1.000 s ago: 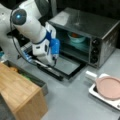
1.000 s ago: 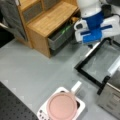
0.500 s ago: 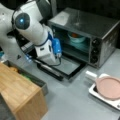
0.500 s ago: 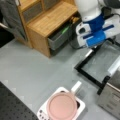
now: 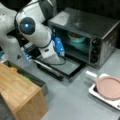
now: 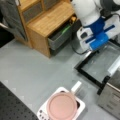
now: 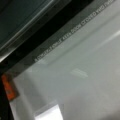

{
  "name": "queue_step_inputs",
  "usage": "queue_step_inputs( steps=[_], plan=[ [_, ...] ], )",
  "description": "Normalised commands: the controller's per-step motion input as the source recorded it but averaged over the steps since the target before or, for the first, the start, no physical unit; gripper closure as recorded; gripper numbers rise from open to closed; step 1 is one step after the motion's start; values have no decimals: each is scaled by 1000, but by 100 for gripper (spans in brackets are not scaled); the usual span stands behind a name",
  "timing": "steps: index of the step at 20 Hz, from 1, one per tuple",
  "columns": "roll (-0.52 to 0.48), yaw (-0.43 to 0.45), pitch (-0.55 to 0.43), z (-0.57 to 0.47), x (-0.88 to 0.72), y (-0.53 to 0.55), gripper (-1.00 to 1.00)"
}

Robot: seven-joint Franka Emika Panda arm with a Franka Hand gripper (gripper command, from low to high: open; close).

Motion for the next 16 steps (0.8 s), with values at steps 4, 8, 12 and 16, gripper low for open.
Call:
queue_step_inputs(
  steps=[4, 8, 12, 16],
  plan=[
    [466, 188, 185, -88, 189, 15, -100],
    [370, 99, 148, -34, 187, 100, -100],
    [300, 66, 74, -39, 162, 192, -100],
    [281, 63, 17, -60, 137, 209, -100]
  ],
)
